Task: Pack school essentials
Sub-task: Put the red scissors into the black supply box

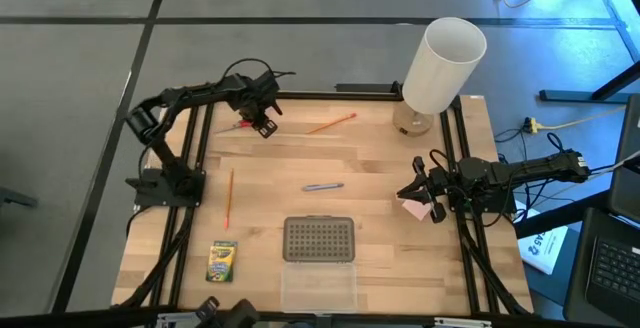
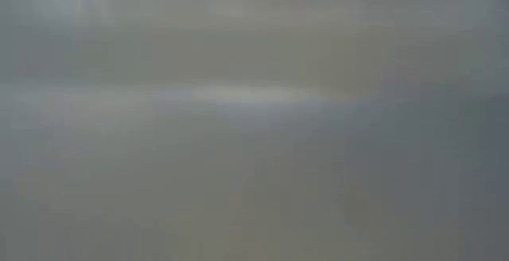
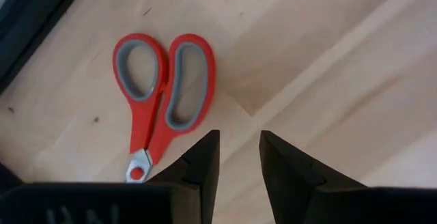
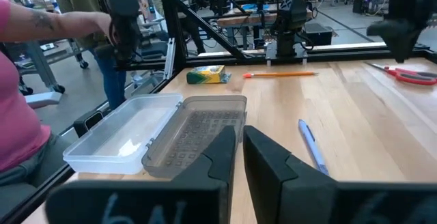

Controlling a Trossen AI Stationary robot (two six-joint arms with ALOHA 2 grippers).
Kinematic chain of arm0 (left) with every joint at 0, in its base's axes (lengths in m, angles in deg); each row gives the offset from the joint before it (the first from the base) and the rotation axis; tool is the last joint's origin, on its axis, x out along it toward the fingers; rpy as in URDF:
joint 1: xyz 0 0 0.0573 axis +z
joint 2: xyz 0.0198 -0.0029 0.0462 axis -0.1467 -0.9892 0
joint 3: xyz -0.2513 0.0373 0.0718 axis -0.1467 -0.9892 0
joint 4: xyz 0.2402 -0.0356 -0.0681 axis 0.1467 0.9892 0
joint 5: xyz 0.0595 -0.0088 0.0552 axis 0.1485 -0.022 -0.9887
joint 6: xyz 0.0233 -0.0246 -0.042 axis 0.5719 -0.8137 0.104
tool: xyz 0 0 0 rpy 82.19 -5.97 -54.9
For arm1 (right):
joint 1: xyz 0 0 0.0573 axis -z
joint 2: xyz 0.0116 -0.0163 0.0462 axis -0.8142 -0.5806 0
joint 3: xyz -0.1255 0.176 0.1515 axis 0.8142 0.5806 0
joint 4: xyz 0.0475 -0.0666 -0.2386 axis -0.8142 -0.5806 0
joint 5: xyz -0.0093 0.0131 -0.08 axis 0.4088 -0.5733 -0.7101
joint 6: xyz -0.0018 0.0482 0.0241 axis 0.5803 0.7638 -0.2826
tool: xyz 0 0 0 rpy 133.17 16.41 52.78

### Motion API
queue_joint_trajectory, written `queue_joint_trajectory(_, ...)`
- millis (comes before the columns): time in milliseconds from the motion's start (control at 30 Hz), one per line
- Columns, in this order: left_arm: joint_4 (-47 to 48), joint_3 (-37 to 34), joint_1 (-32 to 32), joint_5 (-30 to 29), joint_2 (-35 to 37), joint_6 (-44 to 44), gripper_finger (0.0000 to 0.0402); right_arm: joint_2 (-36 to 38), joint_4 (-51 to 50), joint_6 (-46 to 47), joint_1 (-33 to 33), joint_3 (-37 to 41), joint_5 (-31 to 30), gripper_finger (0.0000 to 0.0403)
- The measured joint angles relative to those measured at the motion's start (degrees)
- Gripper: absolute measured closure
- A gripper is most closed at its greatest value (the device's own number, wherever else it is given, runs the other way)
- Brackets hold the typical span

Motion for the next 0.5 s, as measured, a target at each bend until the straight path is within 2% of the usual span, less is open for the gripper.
queue_joint_trajectory(267, -5.20, -0.02, -0.05, -0.77, -3.50, 1.42, 0.0303, 0.00, 0.00, -0.01, 0.00, 0.00, -0.02, 0.0368)
queue_joint_trajectory(500, -7.90, -0.02, -0.05, -4.05, -5.57, 1.40, 0.0303, -0.01, 0.00, -0.05, 0.00, 0.00, -0.08, 0.0368)
